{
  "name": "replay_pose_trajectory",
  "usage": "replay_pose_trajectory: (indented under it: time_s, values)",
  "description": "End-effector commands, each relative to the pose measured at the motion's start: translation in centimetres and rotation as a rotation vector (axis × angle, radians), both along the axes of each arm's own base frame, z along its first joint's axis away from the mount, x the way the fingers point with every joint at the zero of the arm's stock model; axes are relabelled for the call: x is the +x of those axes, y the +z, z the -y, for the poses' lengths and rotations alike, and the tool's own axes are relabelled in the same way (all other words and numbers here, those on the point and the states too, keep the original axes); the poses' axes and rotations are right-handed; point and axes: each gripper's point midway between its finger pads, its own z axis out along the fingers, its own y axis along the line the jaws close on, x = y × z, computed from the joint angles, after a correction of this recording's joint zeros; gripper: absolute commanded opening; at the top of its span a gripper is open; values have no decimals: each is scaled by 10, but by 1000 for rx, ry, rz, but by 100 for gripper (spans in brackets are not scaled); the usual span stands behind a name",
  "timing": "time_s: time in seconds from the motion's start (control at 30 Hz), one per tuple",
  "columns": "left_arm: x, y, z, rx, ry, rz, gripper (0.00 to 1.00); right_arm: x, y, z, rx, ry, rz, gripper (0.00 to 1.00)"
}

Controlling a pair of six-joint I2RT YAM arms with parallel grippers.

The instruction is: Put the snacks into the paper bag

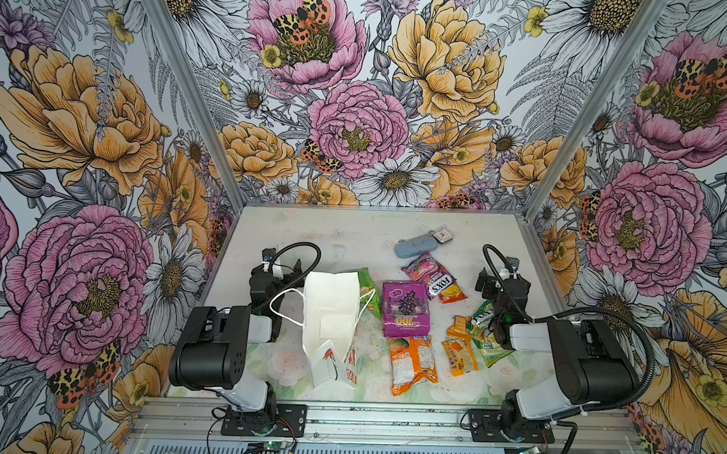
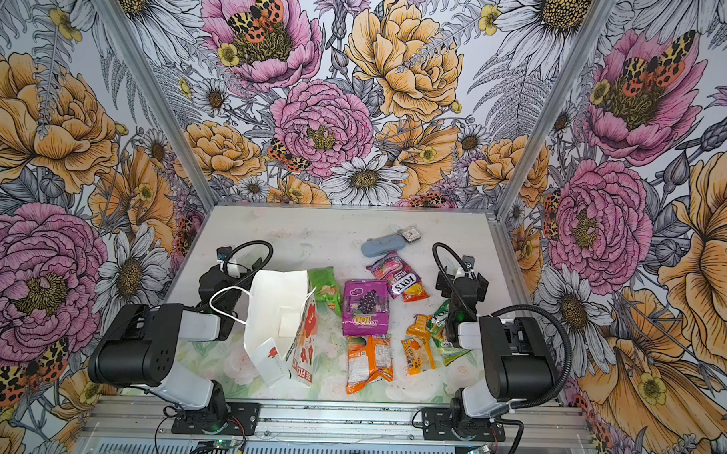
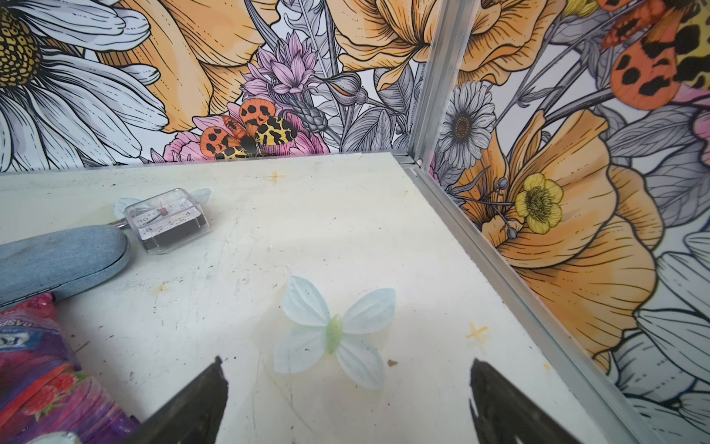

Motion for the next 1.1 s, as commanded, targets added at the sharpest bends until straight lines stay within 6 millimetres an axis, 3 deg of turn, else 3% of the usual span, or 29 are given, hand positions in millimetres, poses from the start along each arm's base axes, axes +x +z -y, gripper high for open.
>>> replay_pose_trajectory:
  time_s: [0.0,0.1,0.2,0.33,0.57,0.8,0.93,1.07]
  values:
    - [3,10,-1,-5,-2,34,99,6,10,-3,13,11,35,100]
    - [-6,18,-11,-13,59,72,99,6,11,-6,6,25,38,100]
    - [-20,31,-26,-25,154,116,99,7,13,-27,-22,139,45,100]
    - [-32,40,-47,-28,289,90,99,1,15,-29,-33,142,67,100]
    - [-55,51,-78,-81,504,77,99,-11,35,-22,-45,79,105,100]
    - [-41,56,-85,-132,572,-85,99,-25,49,-18,-43,40,134,100]
    - [-29,63,-84,-200,605,-213,99,-29,70,-18,-20,37,148,100]
    - [-10,81,-65,-291,476,-244,99,-35,96,-24,53,57,120,100]
